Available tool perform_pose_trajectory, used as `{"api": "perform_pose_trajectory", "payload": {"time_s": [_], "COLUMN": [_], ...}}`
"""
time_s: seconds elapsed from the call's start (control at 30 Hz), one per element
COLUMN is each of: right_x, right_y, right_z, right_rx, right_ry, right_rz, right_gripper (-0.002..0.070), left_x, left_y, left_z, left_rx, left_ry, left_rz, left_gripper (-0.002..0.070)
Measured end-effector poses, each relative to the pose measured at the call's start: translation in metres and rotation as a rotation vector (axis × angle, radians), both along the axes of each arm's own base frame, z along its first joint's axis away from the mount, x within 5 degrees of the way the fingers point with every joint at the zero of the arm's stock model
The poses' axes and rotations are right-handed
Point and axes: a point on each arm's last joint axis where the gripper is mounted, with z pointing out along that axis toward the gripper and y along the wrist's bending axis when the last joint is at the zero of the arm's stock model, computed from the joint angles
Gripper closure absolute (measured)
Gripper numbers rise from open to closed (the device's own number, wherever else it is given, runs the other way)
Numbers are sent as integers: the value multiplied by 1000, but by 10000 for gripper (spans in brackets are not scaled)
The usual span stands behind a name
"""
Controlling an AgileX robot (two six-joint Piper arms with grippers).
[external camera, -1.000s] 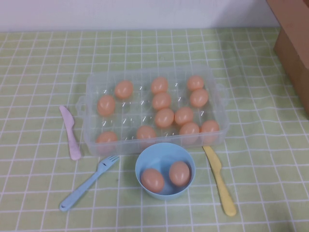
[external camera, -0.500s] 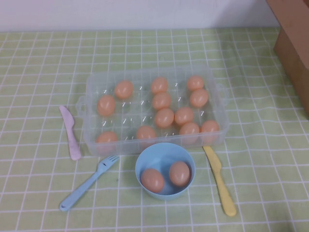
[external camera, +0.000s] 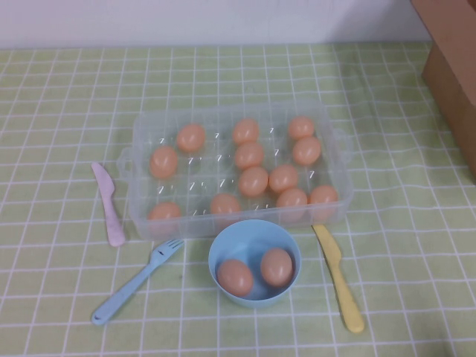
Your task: Take an egg out of the egg box
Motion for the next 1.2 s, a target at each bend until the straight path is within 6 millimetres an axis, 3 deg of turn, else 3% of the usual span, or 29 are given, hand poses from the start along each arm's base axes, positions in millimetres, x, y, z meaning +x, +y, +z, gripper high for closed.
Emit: {"api": "perform_pose_trajectory", "payload": {"time_s": [0.2,0.37,0.5,0.73,0.9,1.07,1.2], "right_x": [0,0,0,0,0,0,0], "right_y": [0,0,0,0,0,0,0], "right_z": [0,0,0,0,0,0,0], "right_rx": [0,0,0,0,0,0,0], "right_ry": [0,0,0,0,0,0,0], "right_rz": [0,0,0,0,0,0,0], "right_gripper": [696,696,696,696,696,696,696], "left_x": [5,8,5,22,60,116,162], "left_y": [-2,-4,-8,-20,-30,-38,-64], "left_z": [-11,-17,11,62,92,102,103], "left_rx": [24,-57,52,505,686,775,858], "left_ry": [128,287,495,893,1037,1126,1177], "left_rz": [-11,-67,-83,-225,-346,-406,-515], "left_gripper": [680,680,680,680,680,680,680]}}
